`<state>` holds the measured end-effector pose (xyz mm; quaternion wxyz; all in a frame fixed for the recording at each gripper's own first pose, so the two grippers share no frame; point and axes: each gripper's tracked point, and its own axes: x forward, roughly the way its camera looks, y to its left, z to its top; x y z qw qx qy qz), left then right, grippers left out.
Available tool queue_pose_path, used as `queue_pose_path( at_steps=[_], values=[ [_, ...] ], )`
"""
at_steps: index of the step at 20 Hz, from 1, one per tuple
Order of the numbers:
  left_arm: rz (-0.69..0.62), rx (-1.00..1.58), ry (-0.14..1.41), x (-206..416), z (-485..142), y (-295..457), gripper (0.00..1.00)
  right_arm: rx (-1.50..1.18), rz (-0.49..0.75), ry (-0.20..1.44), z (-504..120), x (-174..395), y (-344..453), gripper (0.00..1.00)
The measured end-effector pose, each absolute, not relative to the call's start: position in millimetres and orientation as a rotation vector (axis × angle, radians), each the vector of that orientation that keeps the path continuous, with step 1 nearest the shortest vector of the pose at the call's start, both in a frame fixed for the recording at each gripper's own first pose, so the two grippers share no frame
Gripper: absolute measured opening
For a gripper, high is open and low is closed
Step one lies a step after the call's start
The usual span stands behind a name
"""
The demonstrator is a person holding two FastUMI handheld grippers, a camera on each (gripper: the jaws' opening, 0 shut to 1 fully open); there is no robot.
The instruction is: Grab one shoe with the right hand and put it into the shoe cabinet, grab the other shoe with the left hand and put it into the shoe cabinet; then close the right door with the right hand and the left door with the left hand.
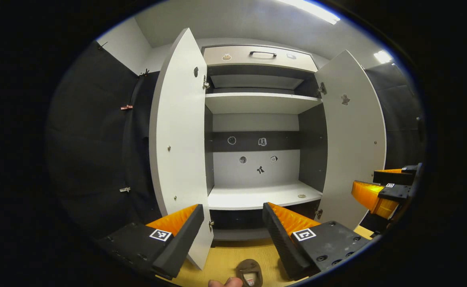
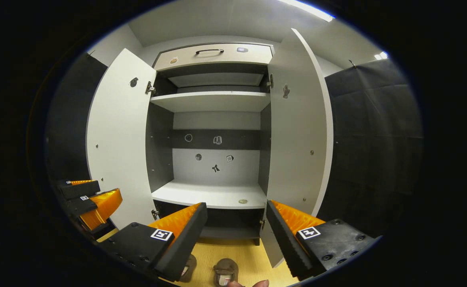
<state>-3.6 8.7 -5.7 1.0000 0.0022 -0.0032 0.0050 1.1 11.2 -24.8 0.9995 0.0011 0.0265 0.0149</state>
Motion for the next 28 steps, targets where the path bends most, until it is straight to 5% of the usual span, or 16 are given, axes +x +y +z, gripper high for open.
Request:
queue_pose_path(
  at_steps=[13, 28],
  values=[
    [0.067, 0.037, 0.029, -25.1, -52.4, 39.5, 0.95, 0.077, 0.15, 0.515, -242.9, -26.4, 51.8, 0.99],
    [0.103, 0.023, 0.143, -47.2, -109.7, 53.2, 0.95, 0.173, 0.107, 0.872, -453.5, -7.9, 65.3, 0.97]
  ],
)
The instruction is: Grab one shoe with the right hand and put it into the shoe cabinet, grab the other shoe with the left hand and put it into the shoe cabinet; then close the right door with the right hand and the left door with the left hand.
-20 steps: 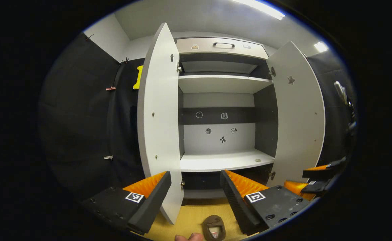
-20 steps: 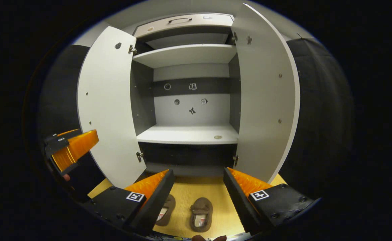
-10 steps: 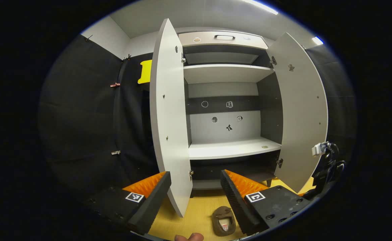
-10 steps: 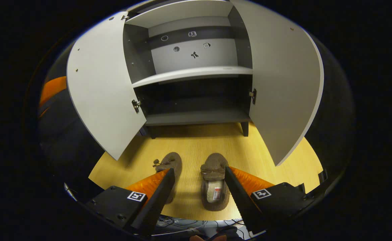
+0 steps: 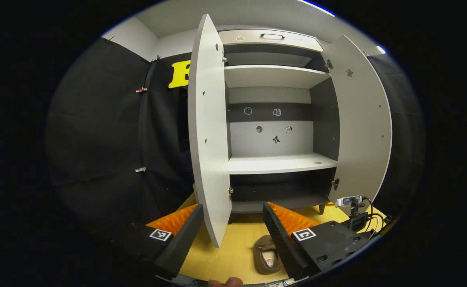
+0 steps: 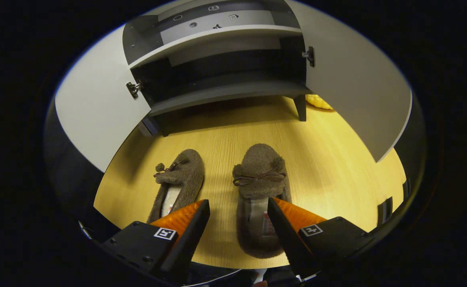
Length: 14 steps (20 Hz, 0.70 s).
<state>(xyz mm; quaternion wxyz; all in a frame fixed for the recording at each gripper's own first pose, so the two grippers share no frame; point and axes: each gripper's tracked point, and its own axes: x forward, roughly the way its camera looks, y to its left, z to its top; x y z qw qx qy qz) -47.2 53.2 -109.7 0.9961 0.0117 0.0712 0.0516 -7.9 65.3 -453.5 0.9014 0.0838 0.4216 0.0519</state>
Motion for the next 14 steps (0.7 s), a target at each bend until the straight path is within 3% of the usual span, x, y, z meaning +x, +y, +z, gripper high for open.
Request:
queue_pose_path(
  at_steps=[2, 6, 7, 8, 9, 10, 11, 14],
  values=[
    [0.109, 0.027, 0.157, -48.6, -116.6, 57.9, 0.95, 0.177, 0.085, 0.849, -466.9, 4.8, 63.0, 0.92],
    [0.133, 0.014, 0.182, -53.9, -125.9, 68.0, 0.95, 0.153, 0.053, 0.807, -485.8, 30.3, 62.4, 0.66],
    [0.139, 0.012, 0.185, -55.2, -127.5, 70.5, 0.95, 0.152, 0.042, 0.792, -485.4, 35.9, 62.5, 0.54],
    [0.146, 0.014, 0.186, -56.6, -127.2, 73.0, 0.95, 0.154, 0.037, 0.782, -488.7, 40.4, 63.0, 0.49],
    [0.153, 0.017, 0.189, -58.0, -128.6, 76.0, 0.95, 0.145, 0.035, 0.767, -487.1, 42.3, 62.3, 0.35],
    [0.159, 0.019, 0.191, -59.5, -128.9, 78.5, 0.95, 0.138, 0.021, 0.753, -480.7, 39.8, 57.3, 0.44],
    [0.162, 0.021, 0.193, -60.9, -129.6, 79.8, 0.95, 0.124, 0.022, 0.753, -490.5, 47.5, 59.6, 0.12],
    [0.175, 0.025, 0.194, -63.7, -126.1, 83.8, 0.95, 0.124, 0.041, 0.749, -481.9, 39.8, 61.7, 0.12]
  ],
)
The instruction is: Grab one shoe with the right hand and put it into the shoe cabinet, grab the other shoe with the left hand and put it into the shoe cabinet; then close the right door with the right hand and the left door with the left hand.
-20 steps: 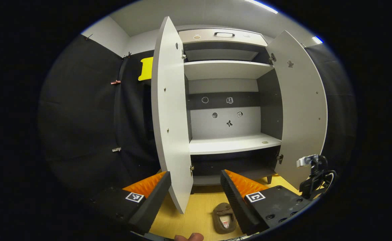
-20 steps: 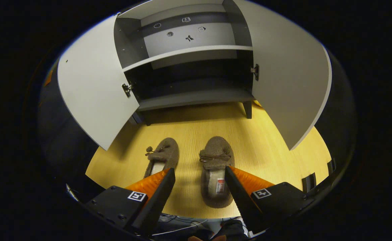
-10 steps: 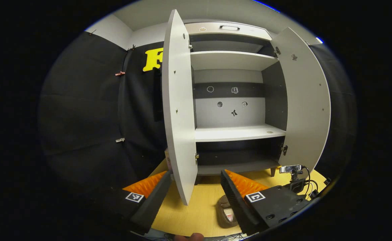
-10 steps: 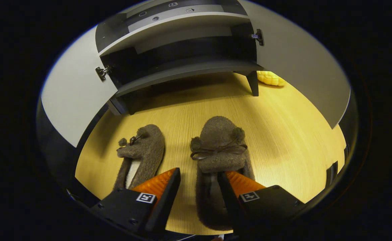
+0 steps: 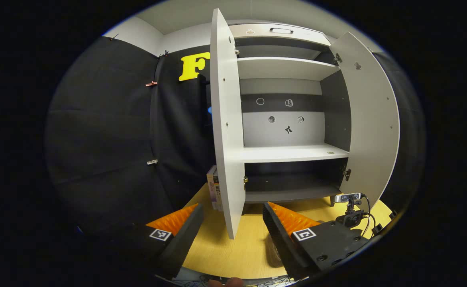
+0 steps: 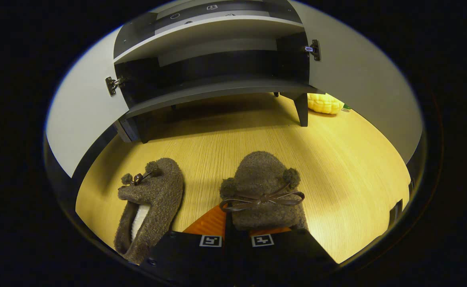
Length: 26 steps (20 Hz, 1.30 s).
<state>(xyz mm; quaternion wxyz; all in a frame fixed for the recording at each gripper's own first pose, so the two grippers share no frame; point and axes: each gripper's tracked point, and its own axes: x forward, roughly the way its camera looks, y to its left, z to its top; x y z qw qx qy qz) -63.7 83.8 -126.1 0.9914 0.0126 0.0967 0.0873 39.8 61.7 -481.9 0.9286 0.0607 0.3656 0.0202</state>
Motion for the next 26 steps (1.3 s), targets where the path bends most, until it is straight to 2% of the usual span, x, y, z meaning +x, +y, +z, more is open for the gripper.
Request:
queue_pose_path(
  at_steps=[6, 15, 20, 26],
  values=[
    [0.167, 0.033, 0.172, -67.5, -111.1, 79.8, 0.95, 0.18, 0.065, 0.7, -423.5, 29.1, 58.1, 0.12],
    [0.096, 0.015, 0.104, -67.0, -71.5, 56.2, 0.95, 0.206, 0.105, 0.558, -246.0, 39.7, 57.7, 0.12],
    [0.074, 0.0, 0.075, -65.2, -56.8, 47.7, 0.95, 0.193, 0.122, 0.462, -147.8, 87.1, 61.6, 0.12],
    [0.077, -0.017, 0.067, -65.1, -53.3, 47.0, 0.95, 0.141, 0.148, 0.39, -76.4, 178.1, 69.1, 0.12]
  ],
)
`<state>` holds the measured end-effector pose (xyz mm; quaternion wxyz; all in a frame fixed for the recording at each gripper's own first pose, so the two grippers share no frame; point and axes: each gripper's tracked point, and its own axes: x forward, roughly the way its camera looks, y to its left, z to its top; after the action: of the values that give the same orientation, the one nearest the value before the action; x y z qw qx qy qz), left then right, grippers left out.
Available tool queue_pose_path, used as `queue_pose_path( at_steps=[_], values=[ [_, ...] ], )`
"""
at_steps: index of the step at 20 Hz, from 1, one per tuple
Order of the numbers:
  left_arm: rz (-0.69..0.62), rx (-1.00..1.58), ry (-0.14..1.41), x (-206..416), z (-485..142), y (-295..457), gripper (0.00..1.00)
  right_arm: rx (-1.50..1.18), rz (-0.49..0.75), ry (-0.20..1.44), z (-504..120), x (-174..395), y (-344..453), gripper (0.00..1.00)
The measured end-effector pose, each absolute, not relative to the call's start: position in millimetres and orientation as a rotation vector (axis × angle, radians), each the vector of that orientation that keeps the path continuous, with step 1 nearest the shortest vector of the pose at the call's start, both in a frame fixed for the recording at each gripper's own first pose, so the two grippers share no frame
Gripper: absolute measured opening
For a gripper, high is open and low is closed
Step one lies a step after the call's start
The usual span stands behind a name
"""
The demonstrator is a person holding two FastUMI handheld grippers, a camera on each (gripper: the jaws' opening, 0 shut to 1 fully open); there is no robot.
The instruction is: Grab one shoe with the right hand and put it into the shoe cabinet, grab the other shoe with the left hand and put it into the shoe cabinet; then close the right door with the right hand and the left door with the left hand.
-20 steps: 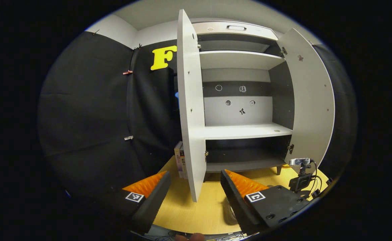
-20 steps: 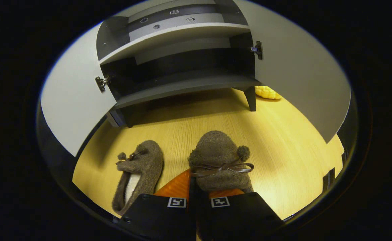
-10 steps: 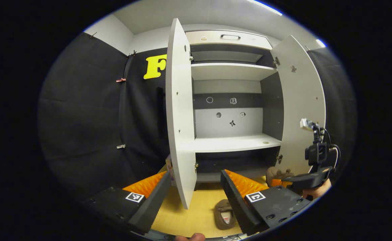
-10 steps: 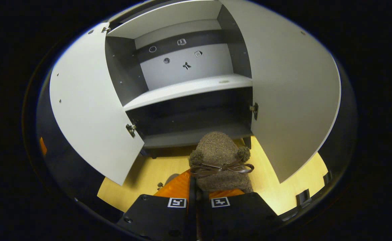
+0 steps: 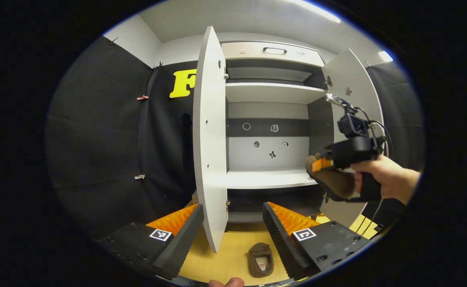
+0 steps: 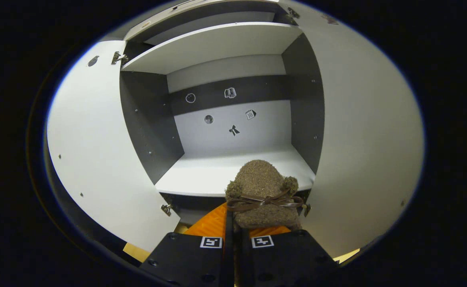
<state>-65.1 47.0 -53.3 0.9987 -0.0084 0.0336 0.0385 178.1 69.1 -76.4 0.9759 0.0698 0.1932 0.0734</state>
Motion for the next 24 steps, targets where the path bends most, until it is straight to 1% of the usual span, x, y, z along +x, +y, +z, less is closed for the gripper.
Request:
queue_pose_path(
  at_steps=[3, 7, 14, 18, 24],
  values=[
    [0.089, -0.02, 0.067, -64.2, -53.2, 49.1, 0.95, 0.149, 0.147, 0.398, -69.2, 224.2, 72.8, 0.12],
    [0.104, -0.025, 0.062, -57.7, -53.4, 51.7, 0.95, 0.122, 0.119, 0.366, -67.0, 284.9, 66.1, 0.12],
    [0.123, -0.029, 0.077, -26.1, -62.6, 48.9, 0.95, 0.139, 0.085, 0.372, -92.1, 372.7, 59.5, 0.12],
    [0.144, -0.039, 0.089, -10.8, -68.4, 44.7, 0.95, 0.121, 0.073, 0.384, -116.7, 409.8, 58.9, 0.11],
    [0.168, -0.032, 0.114, -1.1, -76.4, 46.4, 0.95, 0.091, 0.065, 0.433, -153.0, 437.0, 68.0, 0.12]
  ],
)
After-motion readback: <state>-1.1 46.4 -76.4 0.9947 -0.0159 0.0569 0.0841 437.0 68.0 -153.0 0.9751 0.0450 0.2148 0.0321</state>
